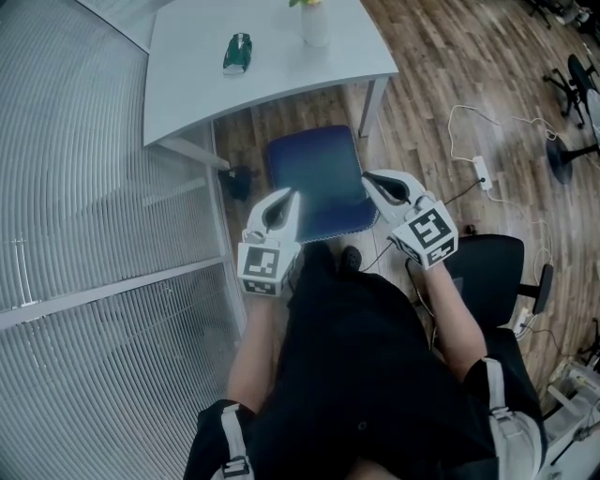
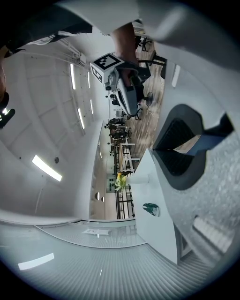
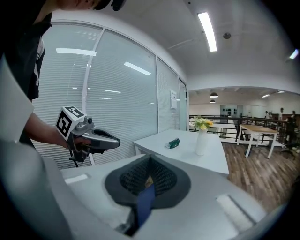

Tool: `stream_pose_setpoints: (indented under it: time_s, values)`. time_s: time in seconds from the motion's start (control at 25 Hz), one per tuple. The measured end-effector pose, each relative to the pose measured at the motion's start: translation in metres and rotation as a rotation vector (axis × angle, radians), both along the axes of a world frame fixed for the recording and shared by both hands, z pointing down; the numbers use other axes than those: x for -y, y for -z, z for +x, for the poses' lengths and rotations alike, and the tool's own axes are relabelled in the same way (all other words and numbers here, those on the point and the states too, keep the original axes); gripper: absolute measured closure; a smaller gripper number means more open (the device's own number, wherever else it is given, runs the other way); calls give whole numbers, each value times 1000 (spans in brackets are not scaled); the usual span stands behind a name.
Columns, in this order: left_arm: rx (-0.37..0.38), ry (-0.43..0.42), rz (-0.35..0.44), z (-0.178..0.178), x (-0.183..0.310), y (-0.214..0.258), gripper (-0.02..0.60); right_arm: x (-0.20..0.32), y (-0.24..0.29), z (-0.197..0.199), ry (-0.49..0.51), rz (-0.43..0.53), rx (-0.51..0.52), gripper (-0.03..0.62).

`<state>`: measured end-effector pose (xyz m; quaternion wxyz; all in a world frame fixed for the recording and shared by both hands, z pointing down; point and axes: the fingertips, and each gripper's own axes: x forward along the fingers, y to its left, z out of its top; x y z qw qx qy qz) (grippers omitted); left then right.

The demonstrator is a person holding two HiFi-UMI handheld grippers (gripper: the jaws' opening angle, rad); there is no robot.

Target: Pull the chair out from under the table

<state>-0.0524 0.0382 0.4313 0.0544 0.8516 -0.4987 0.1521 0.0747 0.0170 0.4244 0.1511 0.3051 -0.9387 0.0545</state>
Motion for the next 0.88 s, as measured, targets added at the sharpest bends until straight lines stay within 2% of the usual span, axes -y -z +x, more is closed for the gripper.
stream_pose_setpoints:
  time_s: [0.88]
  values:
    - [43, -6, -8, -5, -6, -4, 571, -11, -4, -7, 36, 6, -52, 594]
